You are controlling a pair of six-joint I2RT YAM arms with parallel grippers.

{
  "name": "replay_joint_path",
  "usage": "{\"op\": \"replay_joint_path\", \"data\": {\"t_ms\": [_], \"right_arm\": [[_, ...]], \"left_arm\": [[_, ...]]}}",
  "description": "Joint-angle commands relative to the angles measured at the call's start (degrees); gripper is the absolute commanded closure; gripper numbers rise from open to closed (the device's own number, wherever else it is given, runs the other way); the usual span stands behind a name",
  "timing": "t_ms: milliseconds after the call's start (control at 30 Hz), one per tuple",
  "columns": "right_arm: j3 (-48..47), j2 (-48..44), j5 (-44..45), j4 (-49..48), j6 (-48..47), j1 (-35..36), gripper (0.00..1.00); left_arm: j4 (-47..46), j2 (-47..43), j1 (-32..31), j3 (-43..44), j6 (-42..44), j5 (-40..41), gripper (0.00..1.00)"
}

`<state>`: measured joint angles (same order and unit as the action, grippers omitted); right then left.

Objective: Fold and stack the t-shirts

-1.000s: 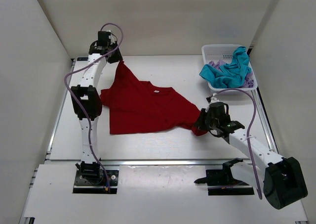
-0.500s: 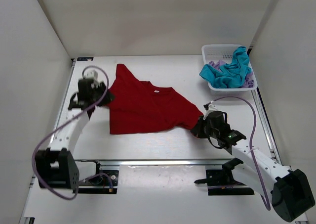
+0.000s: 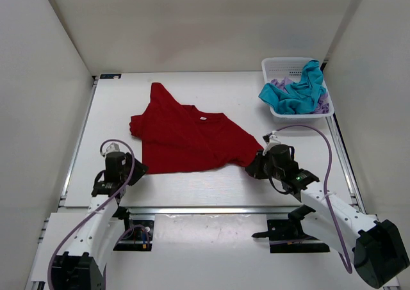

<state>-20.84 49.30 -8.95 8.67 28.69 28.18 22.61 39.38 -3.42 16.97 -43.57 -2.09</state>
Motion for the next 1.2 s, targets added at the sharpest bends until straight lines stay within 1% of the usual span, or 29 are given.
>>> {"op": "replay_joint_path", "data": {"t_ms": [0, 33, 100, 233, 333, 400, 500, 533, 667, 700, 767, 833, 867, 933, 967, 1033, 1067, 1100, 1133, 1167], "right_arm": [[0.5, -1.0, -0.8, -3.6, -0.3, 0.6, 1.00], [0.6, -0.9, -0.7, -3.7, -0.4, 0.3, 1.00], [1.1, -1.0, -1.6, -3.8, 0.0, -0.1, 1.00], [0.7, -1.1, -1.9, -4.4, -0.6, -0.4, 1.00], [0.9, -1.0, -1.4, -4.8, -0.2, -0.1, 1.00], [0.8, -0.9, -1.7, -4.9, -0.1, 0.1, 1.00], [0.7, -1.2, -1.7, -4.3, 0.0, -0.1, 1.00], [0.8, -1.4, -1.6, -4.4, 0.0, -0.1, 1.00], [1.2, -1.8, -0.8, -4.4, 0.6, 0.1, 1.00], [1.7, -1.8, -0.9, -4.1, 0.9, 0.2, 1.00], [1.4, -1.8, -0.3, -4.1, 0.6, 0.1, 1.00], [1.6, -1.6, 0.2, -3.7, 0.4, 0.5, 1.00], [1.7, -1.4, 0.3, -3.7, 0.7, 0.4, 1.00], [1.4, -0.5, 0.7, -3.2, 0.5, 1.0, 1.00], [1.3, -0.3, 1.4, -2.9, 0.8, 2.4, 1.00], [1.3, 0.7, 1.8, -3.5, 1.8, 5.6, 1.00], [1.2, 2.0, 3.1, -3.7, 3.1, 9.5, 1.00], [0.7, 2.8, 4.5, -4.2, 4.8, 14.2, 1.00], [0.1, 5.0, 4.9, -5.0, 5.8, 19.0, 1.00], [-0.6, 8.1, 4.6, -5.0, 6.0, 21.0, 1.00]], "left_arm": [[-1.3, -1.5, 1.4, -2.3, -4.8, 4.3, 0.46], [-1.3, -1.1, 0.7, -2.6, -5.0, 5.8, 0.45], [-2.7, -0.2, 0.0, -2.7, -6.2, 5.7, 0.43], [-4.6, 0.2, -0.7, -4.8, -8.2, 6.1, 0.43], [-8.2, 0.4, 0.5, -8.1, -8.9, 3.8, 0.45], [-9.2, 1.9, 0.0, -8.5, -10.1, 3.7, 0.45], [-10.5, 2.9, -1.3, -8.8, -10.4, 5.3, 0.48], [-11.0, 2.7, -0.9, -9.1, -10.7, 5.2, 0.49], [-15.4, 3.3, 0.2, -9.9, -11.9, 3.7, 0.61], [-15.9, 3.9, -0.4, -9.8, -12.2, 3.9, 0.67], [-16.9, 5.4, -1.7, -9.1, -12.4, 4.6, 0.71], [-17.8, 5.7, -1.4, -8.8, -12.5, 4.1, 0.81], [-18.3, 5.6, -0.5, -8.5, -12.2, 3.8, 0.85], [-17.9, 5.8, 1.2, -6.0, -10.2, 3.2, 0.97], [-17.1, 6.5, 1.9, -4.9, -8.6, 3.5, 1.00], [-15.0, 8.6, 2.4, 1.7, -5.8, 4.6, 1.00], [-14.0, 10.4, 3.0, 5.7, -3.7, 5.3, 1.00], [-13.0, 12.8, 3.4, 7.6, -1.7, 5.3, 1.00], [-12.0, 14.7, 5.2, 11.2, -0.8, 4.4, 1.00], [-11.6, 15.8, 6.5, 14.0, 0.6, 3.7, 1.00]]}}
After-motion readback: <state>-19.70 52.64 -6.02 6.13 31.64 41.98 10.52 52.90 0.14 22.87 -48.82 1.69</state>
